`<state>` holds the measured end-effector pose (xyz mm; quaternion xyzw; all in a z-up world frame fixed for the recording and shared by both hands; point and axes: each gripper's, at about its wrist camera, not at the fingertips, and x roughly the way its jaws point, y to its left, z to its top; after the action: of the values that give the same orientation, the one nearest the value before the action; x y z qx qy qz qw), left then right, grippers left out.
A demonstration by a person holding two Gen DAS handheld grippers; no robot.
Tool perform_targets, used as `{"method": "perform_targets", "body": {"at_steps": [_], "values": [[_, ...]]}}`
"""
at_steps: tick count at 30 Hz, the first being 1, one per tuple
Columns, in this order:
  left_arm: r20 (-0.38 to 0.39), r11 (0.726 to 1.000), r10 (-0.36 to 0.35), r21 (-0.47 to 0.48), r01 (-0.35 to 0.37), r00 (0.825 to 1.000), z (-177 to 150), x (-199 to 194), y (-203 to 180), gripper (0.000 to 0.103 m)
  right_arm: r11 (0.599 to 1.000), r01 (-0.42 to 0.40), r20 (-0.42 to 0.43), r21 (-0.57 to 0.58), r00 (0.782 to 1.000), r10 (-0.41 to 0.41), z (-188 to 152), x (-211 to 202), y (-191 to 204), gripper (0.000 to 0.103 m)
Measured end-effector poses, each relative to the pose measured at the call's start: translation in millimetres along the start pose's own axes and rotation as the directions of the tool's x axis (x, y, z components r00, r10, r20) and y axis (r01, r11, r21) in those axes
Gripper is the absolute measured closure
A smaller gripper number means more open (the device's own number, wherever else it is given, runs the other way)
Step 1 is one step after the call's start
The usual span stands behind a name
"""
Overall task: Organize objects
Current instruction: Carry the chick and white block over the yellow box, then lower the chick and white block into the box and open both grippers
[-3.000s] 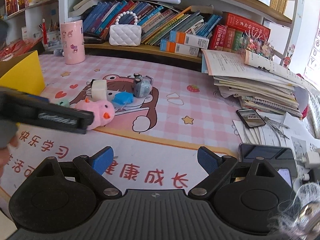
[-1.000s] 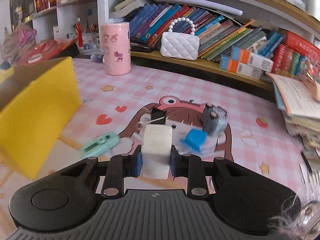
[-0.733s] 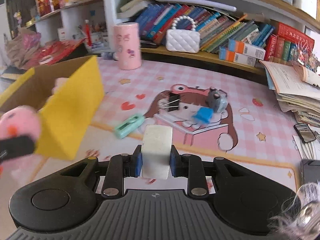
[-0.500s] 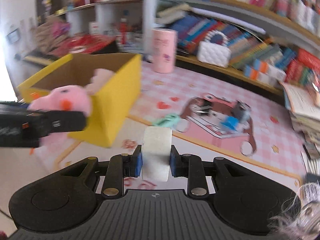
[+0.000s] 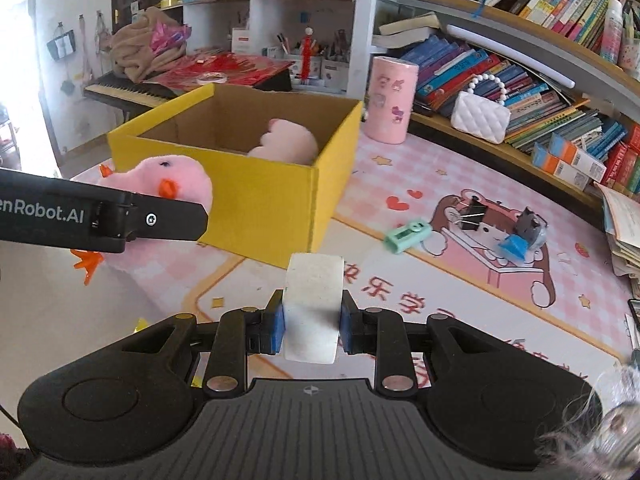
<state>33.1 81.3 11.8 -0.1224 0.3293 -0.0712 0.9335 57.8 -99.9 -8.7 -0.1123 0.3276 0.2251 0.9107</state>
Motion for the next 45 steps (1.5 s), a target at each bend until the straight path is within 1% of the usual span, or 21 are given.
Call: {"method": "perform_targets", "body": {"at_steps": [10,21,29,34,40,45], "values": [[0.010,1.000,-0.003,0.018,0.003,1.000,-7,-22,21,0.038,1.000,-0.002,0.011,0.013,1.000,0.002,-4,-8,32,0.078],[0.025,1.000,0.009,0.023,-0.010,1.000,-15,-43,49,0.038,1.000,-0.010,0.024,0.021,1.000,0.010,-5,-13,67,0.078],[0.051,1.000,0.017,0.016,-0.018,0.999,-13,-54,63,0.038,1.000,-0.015,0.039,0.005,0.999,0.014,1,-13,85,0.078],[0.075,1.000,0.022,0.012,-0.023,0.997,-6,-54,68,0.038,1.000,-0.012,0.038,-0.006,0.999,0.012,8,-12,86,0.078],[0.110,1.000,0.028,-0.008,-0.027,0.994,7,-46,72,0.038,1.000,0.007,0.103,-0.010,0.995,-0.006,25,-18,75,0.078],[0.160,0.998,0.054,-0.020,-0.051,0.986,30,-40,75,0.038,1.000,0.008,0.208,0.000,0.978,-0.007,55,-17,63,0.078]]}}
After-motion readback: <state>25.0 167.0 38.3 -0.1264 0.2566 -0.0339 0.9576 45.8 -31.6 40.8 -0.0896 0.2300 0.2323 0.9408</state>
